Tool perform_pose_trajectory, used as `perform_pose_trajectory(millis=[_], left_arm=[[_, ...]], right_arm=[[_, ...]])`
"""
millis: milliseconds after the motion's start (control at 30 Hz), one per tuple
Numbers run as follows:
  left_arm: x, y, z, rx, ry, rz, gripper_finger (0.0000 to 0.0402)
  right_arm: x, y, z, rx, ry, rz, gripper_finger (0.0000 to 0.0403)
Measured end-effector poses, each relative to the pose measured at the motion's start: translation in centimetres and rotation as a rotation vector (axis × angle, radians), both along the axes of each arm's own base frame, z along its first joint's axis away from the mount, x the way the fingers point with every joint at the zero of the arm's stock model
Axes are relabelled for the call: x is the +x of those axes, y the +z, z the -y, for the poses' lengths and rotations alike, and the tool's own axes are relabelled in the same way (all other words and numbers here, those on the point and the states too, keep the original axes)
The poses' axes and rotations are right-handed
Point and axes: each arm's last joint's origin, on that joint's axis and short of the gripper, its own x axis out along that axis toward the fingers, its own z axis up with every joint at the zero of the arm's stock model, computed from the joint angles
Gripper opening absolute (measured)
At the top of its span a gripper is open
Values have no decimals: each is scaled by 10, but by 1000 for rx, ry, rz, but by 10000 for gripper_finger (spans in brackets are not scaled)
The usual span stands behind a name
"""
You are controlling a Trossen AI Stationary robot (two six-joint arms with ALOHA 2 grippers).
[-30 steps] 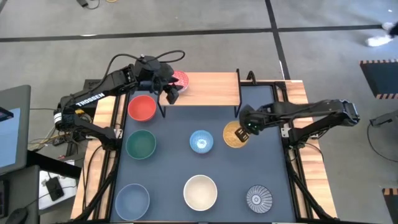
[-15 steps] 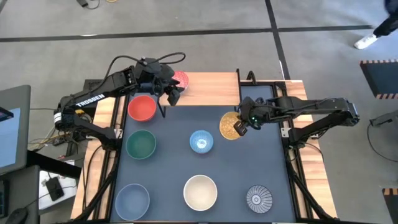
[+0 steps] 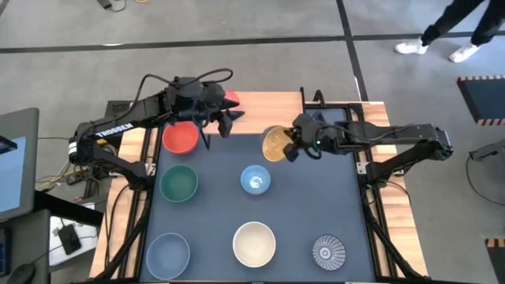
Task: Place and stack bowls onto a shelf
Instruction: Stack the yellow patterned bowl on the top of the red patterned bowl on the shelf
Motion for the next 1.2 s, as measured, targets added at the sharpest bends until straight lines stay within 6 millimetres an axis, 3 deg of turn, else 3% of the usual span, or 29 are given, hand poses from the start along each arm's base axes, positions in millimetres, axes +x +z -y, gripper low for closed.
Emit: perform_pose_trajectory(millis=[333, 533, 767, 1067, 1200], left_arm=[[22, 1, 10, 161, 28, 34, 178], [38, -24, 9, 185, 46, -121, 178], [50, -29, 8, 199, 71, -111, 178], [52, -21, 9, 258, 67, -58, 178], [62, -22, 8, 290, 59, -24, 178]], right_arm=[[25, -8, 10, -230, -72, -56, 36], [34, 4, 3, -297, -39, -6, 36], [35, 11, 8, -388, -37, -81, 36], [29, 9, 36, -351, -170, -88, 37], [29, 9, 39, -343, -169, -82, 39]])
